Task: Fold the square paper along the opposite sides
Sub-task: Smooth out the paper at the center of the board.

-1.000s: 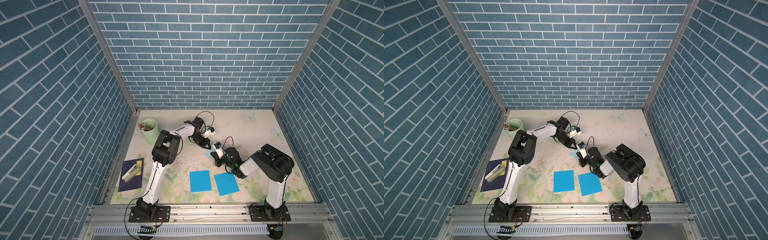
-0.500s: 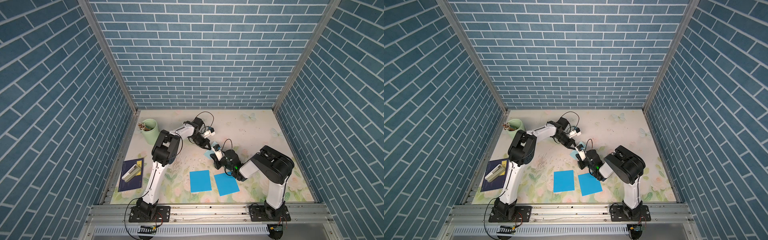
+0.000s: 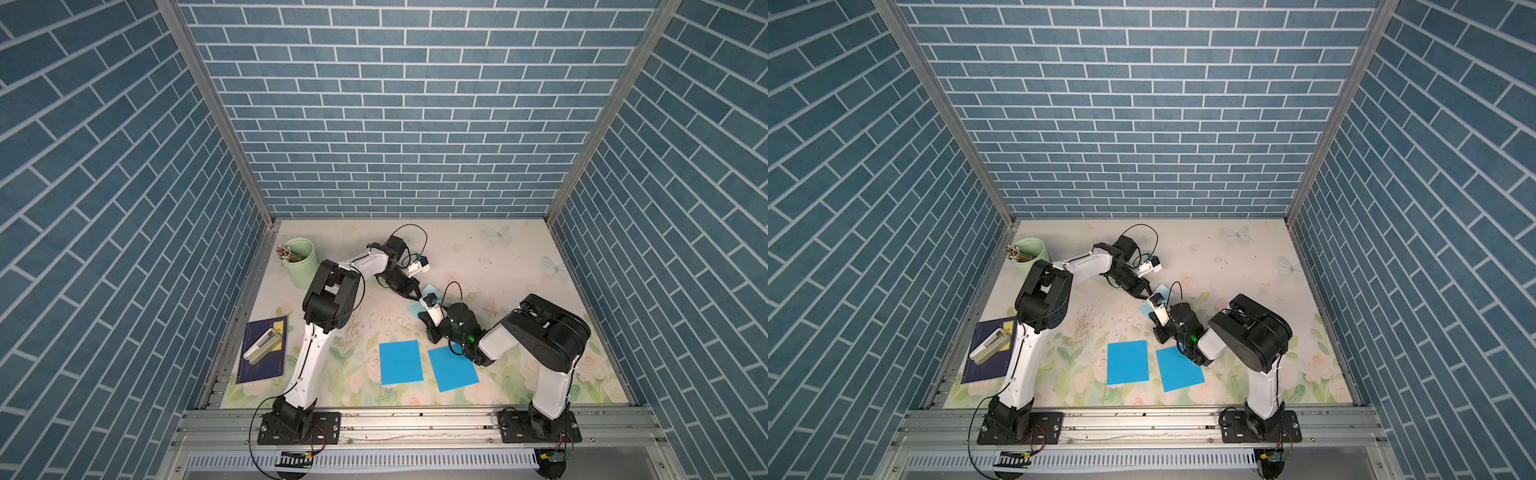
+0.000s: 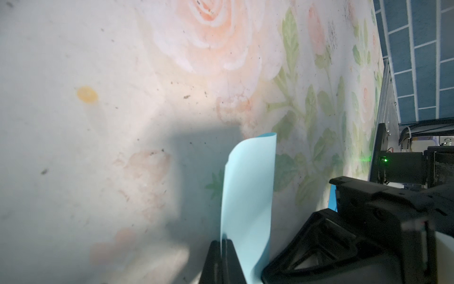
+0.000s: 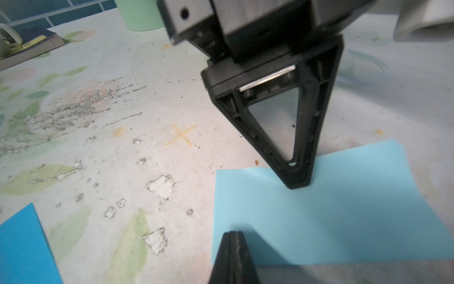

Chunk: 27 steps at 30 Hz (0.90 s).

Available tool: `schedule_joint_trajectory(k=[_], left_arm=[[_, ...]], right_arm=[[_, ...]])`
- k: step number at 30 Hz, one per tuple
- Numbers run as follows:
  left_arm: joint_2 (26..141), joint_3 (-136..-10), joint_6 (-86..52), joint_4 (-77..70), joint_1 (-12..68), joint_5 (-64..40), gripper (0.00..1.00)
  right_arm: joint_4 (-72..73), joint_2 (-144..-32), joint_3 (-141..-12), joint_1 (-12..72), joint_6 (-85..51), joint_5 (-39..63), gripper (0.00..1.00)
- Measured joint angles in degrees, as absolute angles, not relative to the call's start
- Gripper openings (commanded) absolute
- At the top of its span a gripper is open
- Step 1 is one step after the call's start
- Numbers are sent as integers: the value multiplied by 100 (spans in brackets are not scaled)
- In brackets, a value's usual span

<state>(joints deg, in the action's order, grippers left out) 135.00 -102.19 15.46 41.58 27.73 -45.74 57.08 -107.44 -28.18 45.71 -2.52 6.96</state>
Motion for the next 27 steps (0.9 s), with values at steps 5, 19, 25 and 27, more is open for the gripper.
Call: schedule_joint_trajectory(k=[5, 19, 25, 27], left_arm=[[13277, -9859, 1409, 3887, 2768, -4480, 0], [12643, -8742, 639, 2893, 2753, -4222, 0], [12654, -8774, 591, 2912, 2751, -4191, 0], [12661, -8790, 591, 2915, 2749, -4174, 0]], right_arm=[[4952, -10071, -2836, 4477, -25, 943, 0], [5310, -10731, -3610, 3463, -259, 1138, 0], [5218, -11161, -3785, 3496, -541, 1000, 0], [5153, -11190, -3782, 3496, -633, 919, 0]])
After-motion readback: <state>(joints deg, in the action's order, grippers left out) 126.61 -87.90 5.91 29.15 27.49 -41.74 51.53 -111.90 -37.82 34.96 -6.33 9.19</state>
